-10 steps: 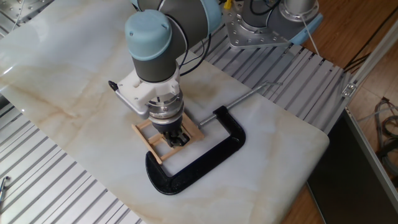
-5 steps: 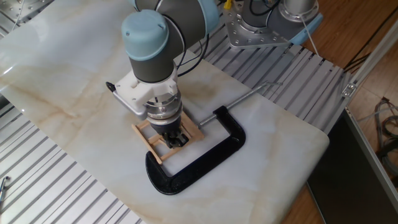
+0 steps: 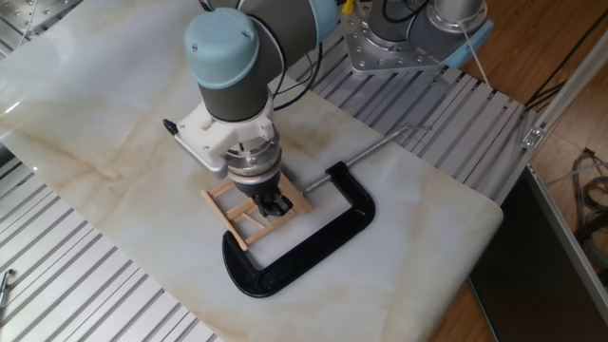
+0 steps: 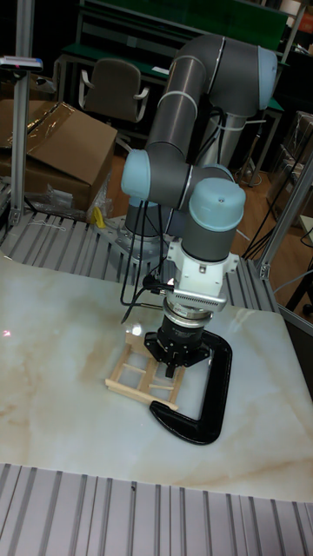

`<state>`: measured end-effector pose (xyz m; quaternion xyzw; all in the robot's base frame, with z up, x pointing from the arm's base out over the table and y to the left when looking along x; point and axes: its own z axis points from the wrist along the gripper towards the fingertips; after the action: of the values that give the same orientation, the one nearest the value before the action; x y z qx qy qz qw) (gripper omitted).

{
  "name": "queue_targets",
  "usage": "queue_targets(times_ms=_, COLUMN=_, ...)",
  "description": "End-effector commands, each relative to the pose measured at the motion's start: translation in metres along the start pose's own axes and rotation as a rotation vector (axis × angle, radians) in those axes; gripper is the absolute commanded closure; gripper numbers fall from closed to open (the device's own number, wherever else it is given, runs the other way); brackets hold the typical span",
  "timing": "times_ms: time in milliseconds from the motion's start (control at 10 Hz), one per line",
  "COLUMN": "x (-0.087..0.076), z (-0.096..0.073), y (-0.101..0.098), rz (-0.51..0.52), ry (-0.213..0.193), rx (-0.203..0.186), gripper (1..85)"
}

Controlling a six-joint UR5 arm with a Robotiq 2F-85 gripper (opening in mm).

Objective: Open a sliding window

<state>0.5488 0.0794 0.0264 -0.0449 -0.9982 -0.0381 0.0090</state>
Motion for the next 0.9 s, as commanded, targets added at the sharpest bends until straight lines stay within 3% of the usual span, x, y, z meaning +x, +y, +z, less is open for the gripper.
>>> queue_targets(times_ms=0, x=-0.002, z=-0.014, y=-0.013, rz=-0.059, ry=0.020, rx=-0.015, gripper=85.0)
queue_targets(times_ms=100, x=-0.003, z=-0.013, y=-0.017, rz=-0.062, ry=0.022, rx=-0.013, gripper=85.0)
queue_targets(times_ms=200, x=-0.007, z=-0.008, y=-0.026, rz=-0.077, ry=0.005, rx=0.013, gripper=85.0)
queue_targets(times_ms=400, x=-0.013, z=-0.001, y=-0.036, rz=-0.124, ry=-0.032, rx=-0.006, gripper=85.0)
queue_targets(times_ms=600, x=-0.009, z=-0.003, y=-0.050, rz=-0.145, ry=-0.024, rx=0.034, gripper=85.0)
queue_targets(times_ms=800, x=-0.005, z=-0.004, y=-0.058, rz=-0.163, ry=-0.028, rx=0.030, gripper=85.0)
